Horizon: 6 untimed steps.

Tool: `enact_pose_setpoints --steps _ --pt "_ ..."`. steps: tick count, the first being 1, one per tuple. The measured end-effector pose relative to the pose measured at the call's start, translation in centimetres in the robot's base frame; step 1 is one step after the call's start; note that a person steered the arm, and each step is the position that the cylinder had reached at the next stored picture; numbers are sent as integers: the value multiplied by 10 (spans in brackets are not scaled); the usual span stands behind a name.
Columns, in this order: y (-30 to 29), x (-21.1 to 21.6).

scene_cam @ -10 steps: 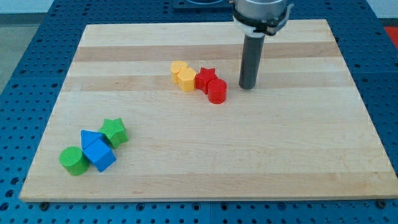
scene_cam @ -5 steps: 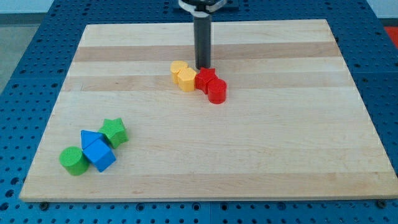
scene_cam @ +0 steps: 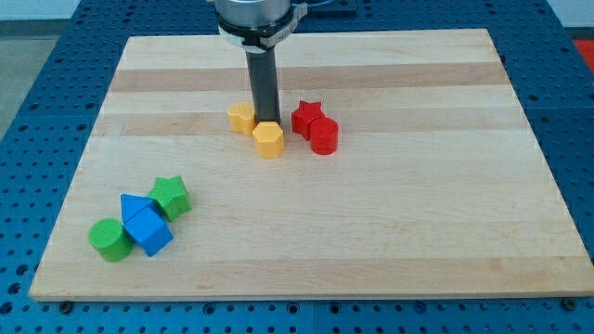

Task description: Push yellow hexagon to the right of blue cube

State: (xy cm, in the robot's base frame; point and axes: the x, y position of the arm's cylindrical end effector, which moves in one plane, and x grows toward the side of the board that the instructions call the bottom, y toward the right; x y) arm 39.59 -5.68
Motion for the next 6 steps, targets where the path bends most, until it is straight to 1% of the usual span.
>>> enact_pose_setpoints --steps 1,3,5,6 --pt "0 19" --pt "14 43" --pt "16 83" --pt "28 93"
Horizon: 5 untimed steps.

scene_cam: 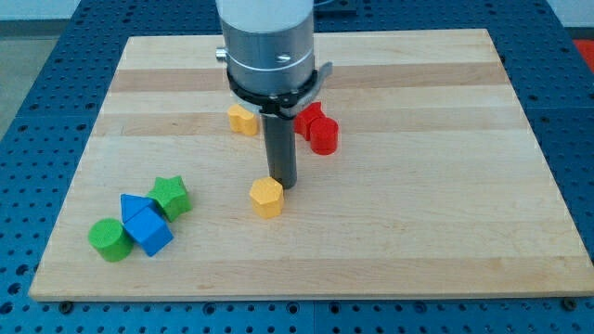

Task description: Push yellow hexagon to the right of blue cube

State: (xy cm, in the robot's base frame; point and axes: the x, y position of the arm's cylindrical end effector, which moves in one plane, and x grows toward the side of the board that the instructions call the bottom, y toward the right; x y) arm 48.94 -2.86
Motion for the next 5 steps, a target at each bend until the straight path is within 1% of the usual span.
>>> enact_pose_setpoints --steps 1,2,5 --pt "7 12" --pt "0 32" --pt "-60 47"
